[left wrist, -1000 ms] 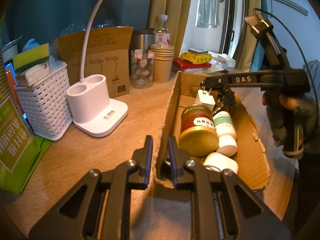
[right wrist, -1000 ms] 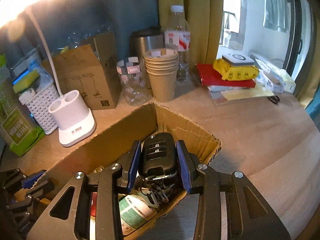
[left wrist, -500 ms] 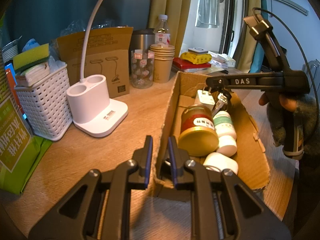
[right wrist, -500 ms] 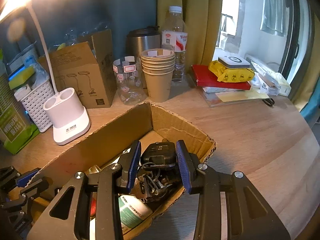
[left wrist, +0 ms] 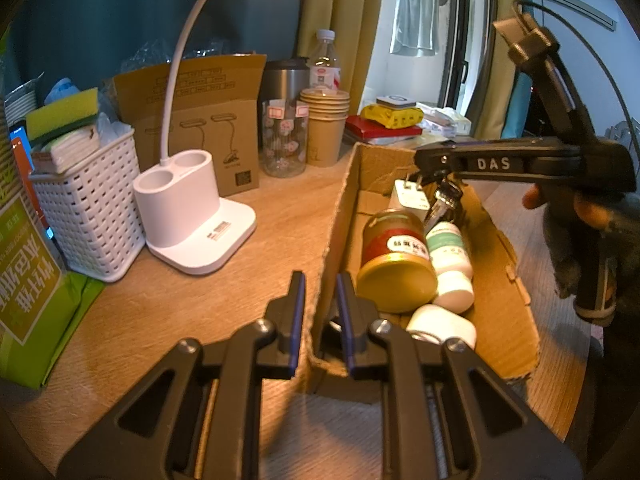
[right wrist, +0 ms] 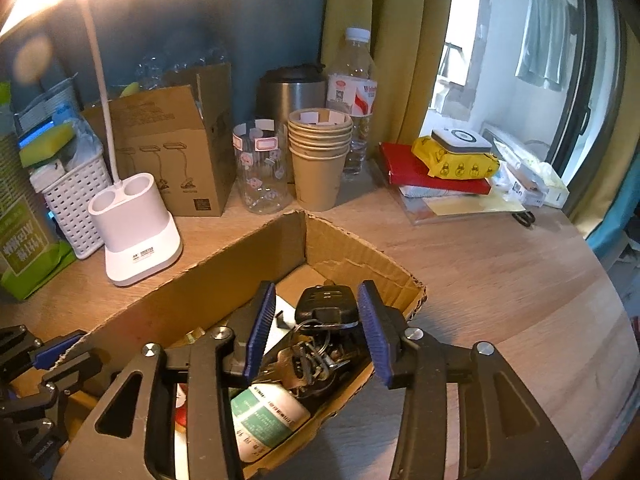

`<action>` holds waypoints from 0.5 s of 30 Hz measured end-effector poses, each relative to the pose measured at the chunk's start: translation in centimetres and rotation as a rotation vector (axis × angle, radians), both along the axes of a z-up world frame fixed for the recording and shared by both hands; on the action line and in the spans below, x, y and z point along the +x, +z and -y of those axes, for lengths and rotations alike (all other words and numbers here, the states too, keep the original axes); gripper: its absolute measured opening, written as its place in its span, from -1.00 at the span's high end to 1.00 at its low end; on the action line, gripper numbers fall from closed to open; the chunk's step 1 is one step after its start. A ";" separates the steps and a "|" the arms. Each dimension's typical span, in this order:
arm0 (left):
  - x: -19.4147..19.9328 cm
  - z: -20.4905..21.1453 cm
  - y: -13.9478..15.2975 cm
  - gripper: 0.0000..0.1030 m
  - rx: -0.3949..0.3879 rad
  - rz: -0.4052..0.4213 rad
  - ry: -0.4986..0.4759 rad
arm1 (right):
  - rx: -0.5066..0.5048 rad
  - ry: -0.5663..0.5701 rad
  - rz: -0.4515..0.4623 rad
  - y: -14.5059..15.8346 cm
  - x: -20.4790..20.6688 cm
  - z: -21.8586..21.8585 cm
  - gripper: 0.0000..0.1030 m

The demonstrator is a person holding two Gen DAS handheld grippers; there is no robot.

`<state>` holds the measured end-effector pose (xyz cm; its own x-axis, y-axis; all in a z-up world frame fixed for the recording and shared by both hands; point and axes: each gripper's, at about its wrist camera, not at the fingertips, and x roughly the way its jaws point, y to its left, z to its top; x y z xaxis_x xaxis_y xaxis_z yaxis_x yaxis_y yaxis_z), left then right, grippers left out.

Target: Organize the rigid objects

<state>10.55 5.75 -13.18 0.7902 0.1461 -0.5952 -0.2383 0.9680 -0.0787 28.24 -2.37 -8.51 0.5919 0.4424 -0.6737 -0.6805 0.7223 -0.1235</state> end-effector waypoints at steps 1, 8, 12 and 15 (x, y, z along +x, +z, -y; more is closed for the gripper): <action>0.0 0.0 0.0 0.67 0.000 0.000 0.000 | 0.000 0.000 0.003 0.1 -0.2 0.0 0.10; 0.0 0.0 0.0 0.67 0.001 0.001 0.000 | -0.009 -0.030 0.044 0.8 -1.4 0.7 0.08; 0.0 0.0 0.0 0.67 0.001 0.001 0.000 | -0.003 -0.041 0.052 1.1 -2.3 1.3 0.07; -0.1 0.0 0.1 0.67 0.005 0.005 -0.001 | 0.004 -0.057 0.068 1.5 -3.2 2.3 0.06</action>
